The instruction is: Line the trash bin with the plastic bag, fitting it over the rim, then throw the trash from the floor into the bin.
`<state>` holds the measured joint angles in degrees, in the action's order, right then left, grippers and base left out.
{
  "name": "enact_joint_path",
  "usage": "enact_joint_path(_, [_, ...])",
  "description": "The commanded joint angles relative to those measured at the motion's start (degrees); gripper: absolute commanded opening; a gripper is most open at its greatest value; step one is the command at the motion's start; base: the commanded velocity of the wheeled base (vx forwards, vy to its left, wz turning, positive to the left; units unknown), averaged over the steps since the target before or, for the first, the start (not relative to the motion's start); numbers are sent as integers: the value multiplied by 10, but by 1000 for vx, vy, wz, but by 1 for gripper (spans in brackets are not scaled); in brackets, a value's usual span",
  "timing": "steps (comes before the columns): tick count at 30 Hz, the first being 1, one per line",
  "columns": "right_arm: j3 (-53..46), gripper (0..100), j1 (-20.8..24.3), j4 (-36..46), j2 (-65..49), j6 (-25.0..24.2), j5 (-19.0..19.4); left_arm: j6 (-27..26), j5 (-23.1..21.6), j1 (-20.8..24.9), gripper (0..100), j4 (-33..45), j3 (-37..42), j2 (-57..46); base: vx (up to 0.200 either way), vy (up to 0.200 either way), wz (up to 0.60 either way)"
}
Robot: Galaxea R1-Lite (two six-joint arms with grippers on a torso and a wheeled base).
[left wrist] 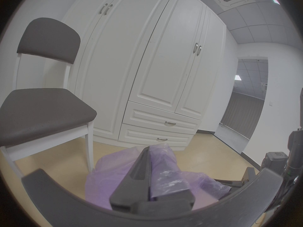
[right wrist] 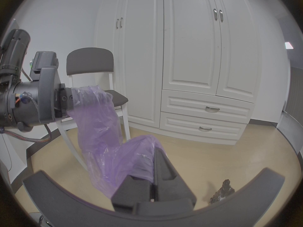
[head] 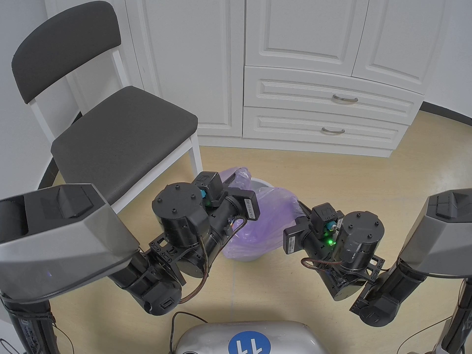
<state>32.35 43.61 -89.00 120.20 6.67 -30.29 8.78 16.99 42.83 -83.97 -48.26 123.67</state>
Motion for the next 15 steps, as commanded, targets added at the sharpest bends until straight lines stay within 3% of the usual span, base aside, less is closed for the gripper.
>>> enact_joint_path(1, [10, 0, -4, -10, 20, -8, 1, 3, 0, -9, 0, -1, -9, 18, 0, 0, 0])
enact_joint_path(15, [47, 0, -41, -10, 62, -31, 6, 61, 0, -28, 0, -1, -71, 94, 0, 0, 0])
